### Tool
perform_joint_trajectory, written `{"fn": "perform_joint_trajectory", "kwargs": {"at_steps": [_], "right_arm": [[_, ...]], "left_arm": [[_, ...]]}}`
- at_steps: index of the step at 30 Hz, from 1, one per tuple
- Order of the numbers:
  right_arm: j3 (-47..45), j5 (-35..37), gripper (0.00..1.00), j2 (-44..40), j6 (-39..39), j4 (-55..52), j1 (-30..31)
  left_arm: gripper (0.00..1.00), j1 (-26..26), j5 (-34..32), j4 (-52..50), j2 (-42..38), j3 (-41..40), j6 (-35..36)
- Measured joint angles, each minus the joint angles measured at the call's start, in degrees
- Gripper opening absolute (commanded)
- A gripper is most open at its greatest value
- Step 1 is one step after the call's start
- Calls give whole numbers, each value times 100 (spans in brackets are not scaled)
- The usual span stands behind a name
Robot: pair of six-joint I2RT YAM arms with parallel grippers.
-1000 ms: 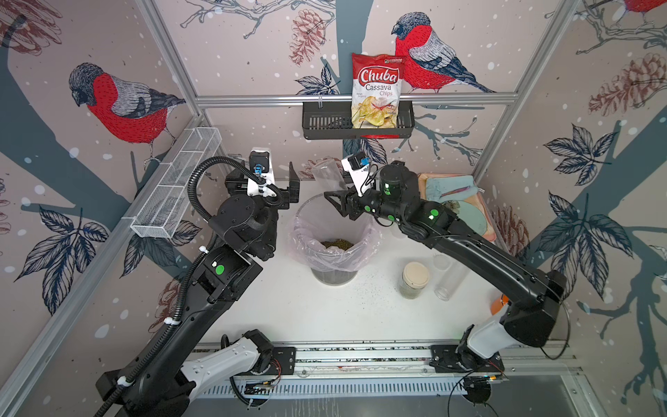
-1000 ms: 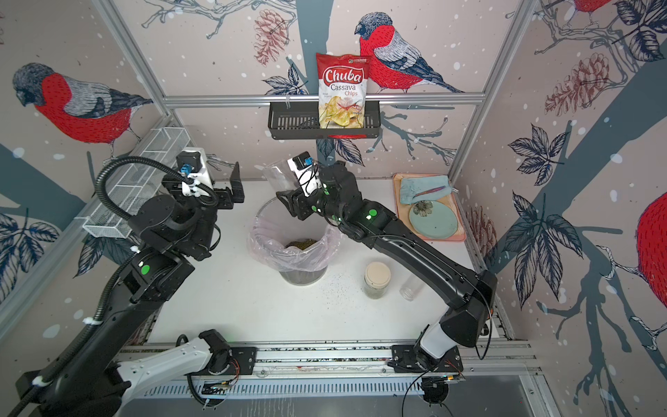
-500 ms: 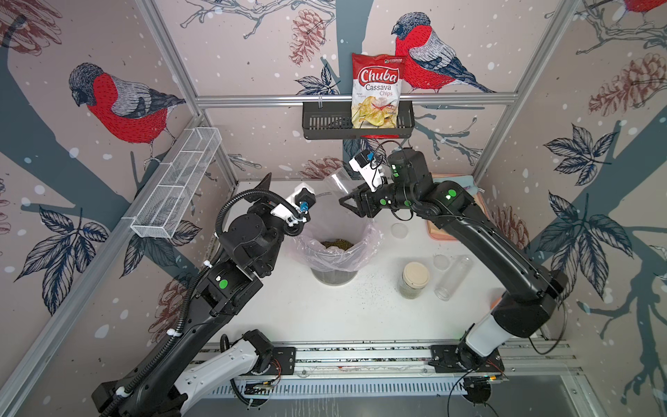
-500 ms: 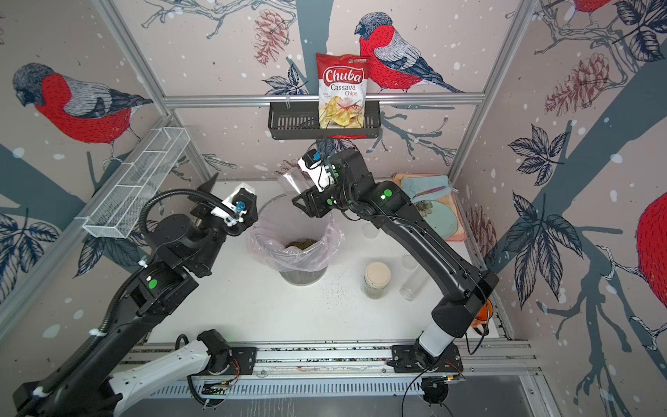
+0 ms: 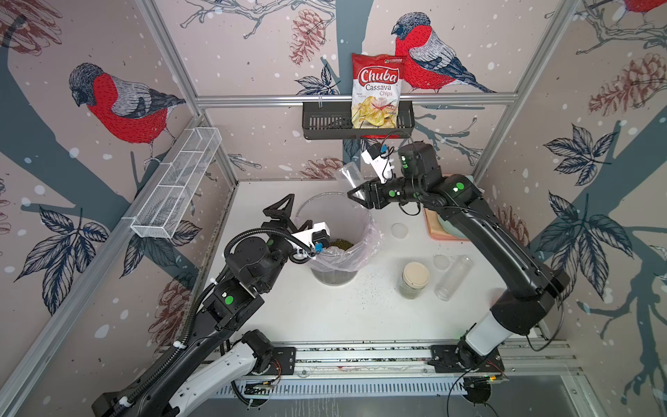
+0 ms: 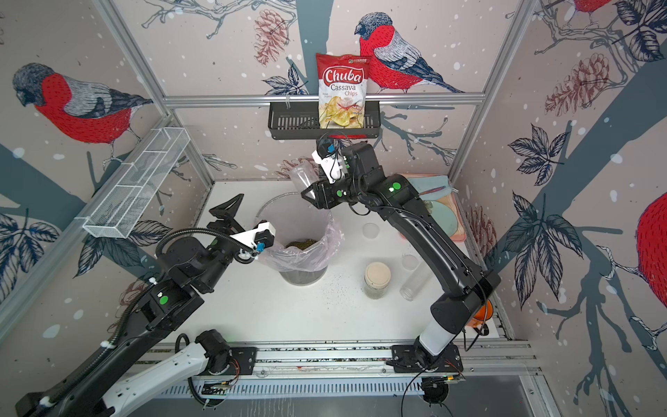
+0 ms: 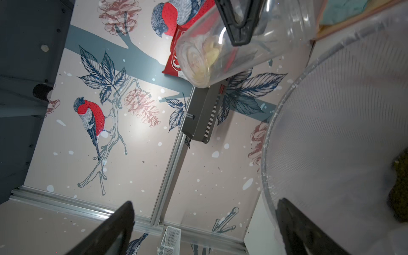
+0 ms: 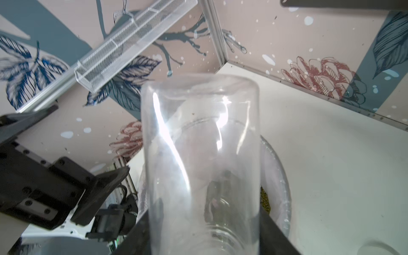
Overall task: Empty moldy mung beans from jars
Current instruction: Place the jar at the center of the board.
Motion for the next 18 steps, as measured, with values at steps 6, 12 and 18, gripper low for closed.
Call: {"fn": "perform_joint_trajectory", "kwargs": {"at_steps": [6,12,18], "right_arm": [[-192,-363,49,-129,741,927,-70],[-702,-391,47,-385,1674,2024,-175],[-942,-275,47,-546,2540,3003,-339]], "left_arm": [[98,0,813,201,341,601,-1705],[97,0,1233,131,662,933,-3307],[63,-2,1685,212,785,798,-4459]]}}
